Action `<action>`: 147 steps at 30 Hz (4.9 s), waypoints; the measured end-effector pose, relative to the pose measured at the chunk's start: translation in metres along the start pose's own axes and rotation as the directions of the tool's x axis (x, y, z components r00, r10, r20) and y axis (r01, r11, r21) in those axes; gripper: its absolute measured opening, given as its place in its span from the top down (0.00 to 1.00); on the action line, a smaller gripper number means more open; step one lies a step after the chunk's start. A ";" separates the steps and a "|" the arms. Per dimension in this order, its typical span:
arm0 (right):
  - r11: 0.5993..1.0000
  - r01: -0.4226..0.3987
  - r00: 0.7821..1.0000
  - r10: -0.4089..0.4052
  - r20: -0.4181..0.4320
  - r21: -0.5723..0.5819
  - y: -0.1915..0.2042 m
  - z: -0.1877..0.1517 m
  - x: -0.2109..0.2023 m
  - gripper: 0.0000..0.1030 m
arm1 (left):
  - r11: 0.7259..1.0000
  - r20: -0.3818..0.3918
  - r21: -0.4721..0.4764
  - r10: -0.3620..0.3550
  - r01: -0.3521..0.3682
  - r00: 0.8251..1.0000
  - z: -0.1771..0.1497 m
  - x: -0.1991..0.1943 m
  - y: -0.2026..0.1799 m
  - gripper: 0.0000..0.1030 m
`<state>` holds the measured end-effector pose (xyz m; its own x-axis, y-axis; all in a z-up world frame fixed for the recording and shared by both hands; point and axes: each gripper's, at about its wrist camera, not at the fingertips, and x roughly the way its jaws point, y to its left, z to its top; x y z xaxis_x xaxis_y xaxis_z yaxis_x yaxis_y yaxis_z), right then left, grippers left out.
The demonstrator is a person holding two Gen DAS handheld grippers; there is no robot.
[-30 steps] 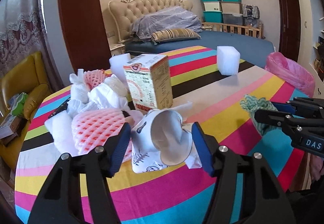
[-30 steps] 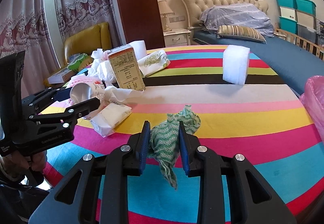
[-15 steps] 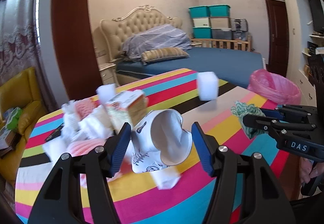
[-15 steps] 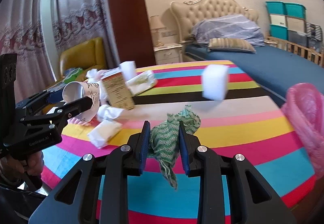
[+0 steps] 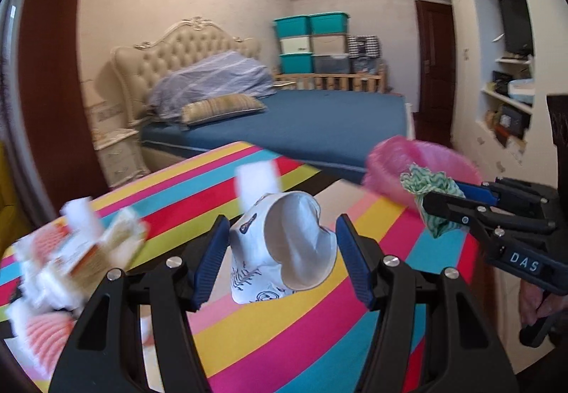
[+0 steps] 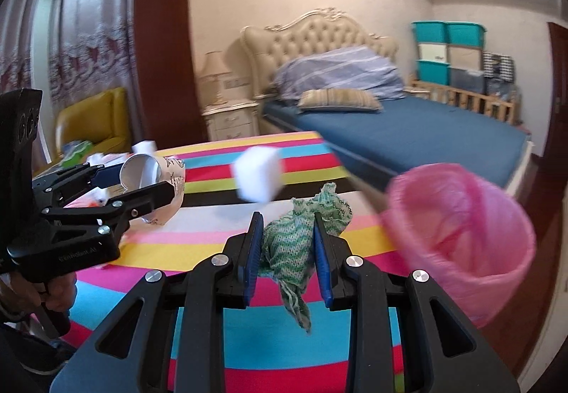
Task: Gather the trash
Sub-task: 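Carry cloth and cup to the pink wastebasket and release both, then move both tools back over the table, then grasp the white foam pouch with the right gripper while the left grasps the pink foam net, then carry pouch and pink net to the wastebasket and release both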
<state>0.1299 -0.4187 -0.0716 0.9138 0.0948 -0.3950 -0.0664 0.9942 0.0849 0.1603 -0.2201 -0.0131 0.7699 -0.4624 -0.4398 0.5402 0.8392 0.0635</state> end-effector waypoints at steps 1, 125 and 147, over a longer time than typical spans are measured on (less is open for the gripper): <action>1.000 0.023 1.000 -0.023 0.003 0.011 -0.014 0.002 -0.001 0.73 | 1.000 -0.001 -0.001 -0.031 0.031 1.000 0.006 0.010 -0.007 0.42; 0.939 -0.336 0.917 0.310 -0.249 -0.069 0.173 -0.031 0.075 0.71 | 0.864 -0.284 -0.197 0.401 -0.463 0.871 -0.103 -0.064 0.164 0.74; 0.965 -0.261 0.955 0.259 -0.142 0.006 0.112 -0.022 0.041 0.71 | 0.930 -0.172 -0.135 0.317 -0.341 0.933 -0.073 -0.079 0.104 0.79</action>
<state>0.1514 -0.3024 -0.0989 0.7992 0.3552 -0.4849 -0.3000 0.9348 0.1903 0.1305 -0.0753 -0.0369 0.8309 -0.1159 -0.5442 0.1939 0.9771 0.0880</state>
